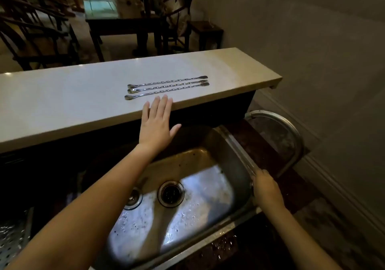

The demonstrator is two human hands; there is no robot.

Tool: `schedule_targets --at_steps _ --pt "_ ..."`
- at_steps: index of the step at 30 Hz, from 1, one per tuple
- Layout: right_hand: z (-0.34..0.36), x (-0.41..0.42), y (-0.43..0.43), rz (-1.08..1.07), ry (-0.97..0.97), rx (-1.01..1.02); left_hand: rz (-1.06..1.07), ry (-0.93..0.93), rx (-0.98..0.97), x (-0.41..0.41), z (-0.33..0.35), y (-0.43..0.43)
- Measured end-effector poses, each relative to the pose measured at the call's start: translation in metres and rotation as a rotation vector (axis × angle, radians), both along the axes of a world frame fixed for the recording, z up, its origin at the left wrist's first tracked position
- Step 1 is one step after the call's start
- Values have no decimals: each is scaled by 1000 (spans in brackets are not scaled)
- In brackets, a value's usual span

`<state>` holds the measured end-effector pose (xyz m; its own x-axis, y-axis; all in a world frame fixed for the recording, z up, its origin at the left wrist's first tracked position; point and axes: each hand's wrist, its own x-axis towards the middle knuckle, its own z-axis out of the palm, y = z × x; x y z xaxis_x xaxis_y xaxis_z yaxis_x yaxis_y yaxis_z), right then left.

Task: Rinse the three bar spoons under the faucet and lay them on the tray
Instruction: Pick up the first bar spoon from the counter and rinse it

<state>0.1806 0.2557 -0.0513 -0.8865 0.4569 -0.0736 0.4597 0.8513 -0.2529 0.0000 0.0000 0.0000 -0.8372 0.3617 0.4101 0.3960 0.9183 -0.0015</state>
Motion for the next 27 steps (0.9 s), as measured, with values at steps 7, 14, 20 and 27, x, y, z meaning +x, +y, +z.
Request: schedule_targets --at_steps 7,14,20,27 --pt "-23 -6 1 -253 221 -296 42 41 -43 -3 -3 5" --pt "-34 -8 -7 -348 357 -317 61 46 -32 -2 -2 8" --pt "-32 -10 -5 -348 325 -299 65 35 -43 -2 0 8" --pt "-31 -15 -3 -372 302 -330 67 39 -53 -1 0 8"
